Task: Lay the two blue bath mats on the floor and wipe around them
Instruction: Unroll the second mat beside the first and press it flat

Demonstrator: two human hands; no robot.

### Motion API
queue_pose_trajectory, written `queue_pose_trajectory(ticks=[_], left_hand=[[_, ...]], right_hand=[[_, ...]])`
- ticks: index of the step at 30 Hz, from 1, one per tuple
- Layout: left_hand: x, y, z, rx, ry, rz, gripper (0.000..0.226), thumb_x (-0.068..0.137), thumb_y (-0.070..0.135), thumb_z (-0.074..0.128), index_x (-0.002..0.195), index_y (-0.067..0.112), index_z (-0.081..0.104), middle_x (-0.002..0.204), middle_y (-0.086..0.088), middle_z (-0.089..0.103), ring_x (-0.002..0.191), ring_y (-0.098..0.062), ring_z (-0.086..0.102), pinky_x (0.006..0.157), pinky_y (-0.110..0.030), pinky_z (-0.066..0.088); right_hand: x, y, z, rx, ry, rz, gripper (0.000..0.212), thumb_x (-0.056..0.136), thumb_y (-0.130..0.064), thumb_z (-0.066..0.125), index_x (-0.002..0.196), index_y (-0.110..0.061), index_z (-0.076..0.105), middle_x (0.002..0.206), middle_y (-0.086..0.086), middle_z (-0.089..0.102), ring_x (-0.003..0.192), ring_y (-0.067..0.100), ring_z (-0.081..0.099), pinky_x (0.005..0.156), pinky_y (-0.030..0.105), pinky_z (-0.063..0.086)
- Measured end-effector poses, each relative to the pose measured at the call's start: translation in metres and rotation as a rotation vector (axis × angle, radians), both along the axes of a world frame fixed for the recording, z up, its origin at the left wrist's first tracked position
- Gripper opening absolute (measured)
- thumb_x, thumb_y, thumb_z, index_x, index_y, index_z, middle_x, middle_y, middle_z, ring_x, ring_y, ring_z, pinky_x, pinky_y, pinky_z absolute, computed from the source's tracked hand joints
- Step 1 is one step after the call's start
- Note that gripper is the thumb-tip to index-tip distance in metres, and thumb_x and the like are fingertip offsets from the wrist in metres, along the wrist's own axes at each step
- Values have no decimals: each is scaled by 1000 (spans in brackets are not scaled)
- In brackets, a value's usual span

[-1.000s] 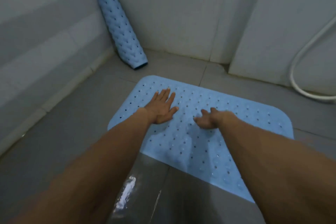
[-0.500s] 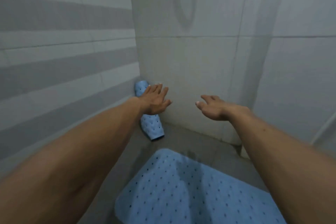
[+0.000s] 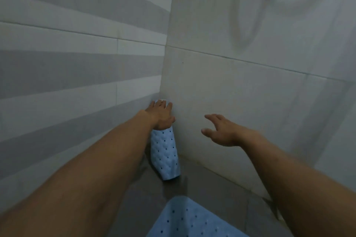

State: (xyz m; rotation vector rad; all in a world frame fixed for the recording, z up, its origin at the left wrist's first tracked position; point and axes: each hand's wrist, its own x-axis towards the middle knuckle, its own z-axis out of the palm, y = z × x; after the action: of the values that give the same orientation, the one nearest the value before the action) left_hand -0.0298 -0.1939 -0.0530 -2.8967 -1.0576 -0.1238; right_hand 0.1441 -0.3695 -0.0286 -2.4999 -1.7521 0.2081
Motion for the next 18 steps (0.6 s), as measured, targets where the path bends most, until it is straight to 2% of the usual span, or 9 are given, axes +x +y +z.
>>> queue_pose_trajectory(ticks=[6,12,18], left_hand=[[12,91,-38,-49,-27,19,77,101,46,31,153,5,-7,161,-21,-3,148,-36,1,120,-48,6],[41,165,-52,-94,-127,-2,77,98,26,44,153,2,-5,161,-21,0,148,-35,5,121,-42,12],[66,208,-75,-299,-226,13,85,93,16,56,153,3,-2,161,-15,5,144,-35,20,114,-42,31]], right_hand=[[-5,117,-24,-45,-78,79,87,94,-47,58,158,-27,4,166,-1,-2,152,25,12,122,45,19],[13,217,-52,-68,-136,104,103,86,-34,73,158,-23,0,166,-3,-8,151,26,17,120,44,26],[39,297,-70,-75,-142,93,113,81,-23,79,158,-14,-5,166,3,-8,152,26,9,122,38,17]])
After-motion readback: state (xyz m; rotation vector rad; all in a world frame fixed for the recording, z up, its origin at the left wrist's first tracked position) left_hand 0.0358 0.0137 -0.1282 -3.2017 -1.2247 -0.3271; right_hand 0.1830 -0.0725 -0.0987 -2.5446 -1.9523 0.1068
